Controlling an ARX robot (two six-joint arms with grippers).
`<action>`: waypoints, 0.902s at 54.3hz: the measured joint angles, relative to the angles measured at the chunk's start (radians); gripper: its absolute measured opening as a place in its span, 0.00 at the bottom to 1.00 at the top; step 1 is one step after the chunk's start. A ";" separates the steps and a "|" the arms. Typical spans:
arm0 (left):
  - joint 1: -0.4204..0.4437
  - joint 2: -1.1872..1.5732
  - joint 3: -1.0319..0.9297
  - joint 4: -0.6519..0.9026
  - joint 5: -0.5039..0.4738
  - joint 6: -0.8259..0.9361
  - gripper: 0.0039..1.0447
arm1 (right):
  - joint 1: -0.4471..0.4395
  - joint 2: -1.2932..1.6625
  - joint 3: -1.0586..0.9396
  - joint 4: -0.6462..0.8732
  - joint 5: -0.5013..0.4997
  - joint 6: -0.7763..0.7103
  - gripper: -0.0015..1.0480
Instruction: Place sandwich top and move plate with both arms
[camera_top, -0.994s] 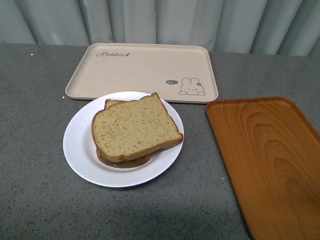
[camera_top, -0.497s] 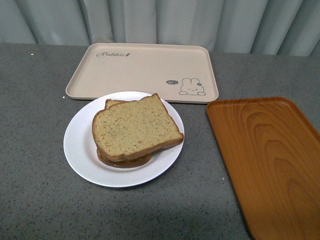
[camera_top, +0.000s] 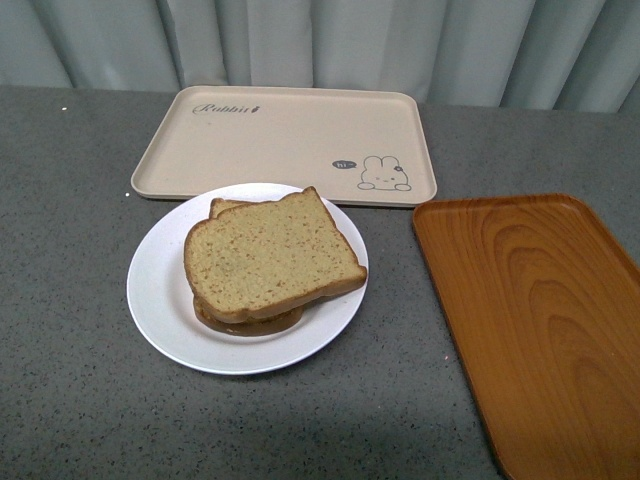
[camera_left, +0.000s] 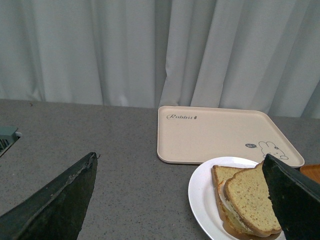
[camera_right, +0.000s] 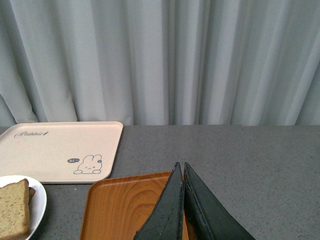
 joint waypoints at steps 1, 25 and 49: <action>0.000 0.000 0.000 0.000 0.000 0.000 0.94 | 0.000 -0.007 0.000 -0.006 0.000 0.000 0.01; 0.000 0.000 0.000 0.000 0.000 0.000 0.94 | 0.000 -0.173 0.001 -0.200 -0.002 0.000 0.01; 0.050 0.226 0.086 -0.243 -0.006 -0.246 0.94 | 0.000 -0.266 0.001 -0.272 -0.003 -0.002 0.18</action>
